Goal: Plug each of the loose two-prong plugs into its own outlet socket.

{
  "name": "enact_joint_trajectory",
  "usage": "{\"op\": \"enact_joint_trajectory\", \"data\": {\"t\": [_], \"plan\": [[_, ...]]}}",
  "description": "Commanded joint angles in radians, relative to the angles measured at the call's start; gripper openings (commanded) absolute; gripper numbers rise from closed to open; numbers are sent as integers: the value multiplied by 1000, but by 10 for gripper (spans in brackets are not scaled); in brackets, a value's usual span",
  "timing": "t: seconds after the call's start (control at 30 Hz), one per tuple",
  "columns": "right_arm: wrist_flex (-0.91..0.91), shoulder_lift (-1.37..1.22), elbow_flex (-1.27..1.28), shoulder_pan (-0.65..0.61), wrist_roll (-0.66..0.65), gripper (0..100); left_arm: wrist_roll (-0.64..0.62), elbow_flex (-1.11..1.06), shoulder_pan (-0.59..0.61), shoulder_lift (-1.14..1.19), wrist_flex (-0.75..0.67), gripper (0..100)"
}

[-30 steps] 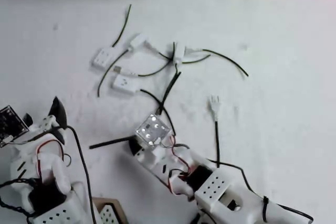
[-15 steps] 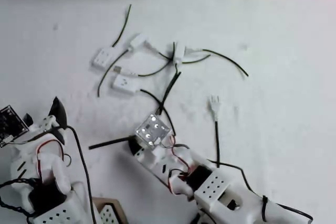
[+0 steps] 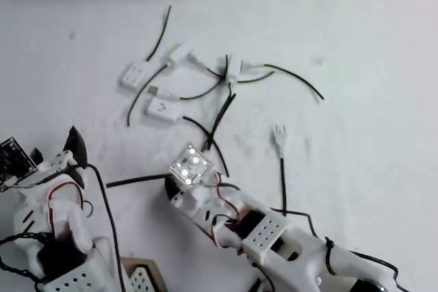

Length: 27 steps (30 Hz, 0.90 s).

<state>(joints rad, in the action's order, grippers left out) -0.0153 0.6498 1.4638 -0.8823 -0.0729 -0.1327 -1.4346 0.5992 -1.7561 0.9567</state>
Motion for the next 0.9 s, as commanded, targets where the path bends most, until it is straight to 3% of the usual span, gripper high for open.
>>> {"op": "enact_joint_trajectory", "data": {"t": [0.0,0.1,0.27,0.5,0.87], "plan": [[1,-4,-17,-8,-3,16,-2,5,5,-8,-29,282],[28,-19,-14,-7,-8,16,-2,5,5,-8,-29,282],[50,-51,-14,1,-147,16,-2,5,5,-8,-29,282],[50,-59,-14,50,-241,16,-2,5,5,-8,-29,282],[226,-62,-78,51,-238,17,-2,5,5,-8,-29,282]]}}
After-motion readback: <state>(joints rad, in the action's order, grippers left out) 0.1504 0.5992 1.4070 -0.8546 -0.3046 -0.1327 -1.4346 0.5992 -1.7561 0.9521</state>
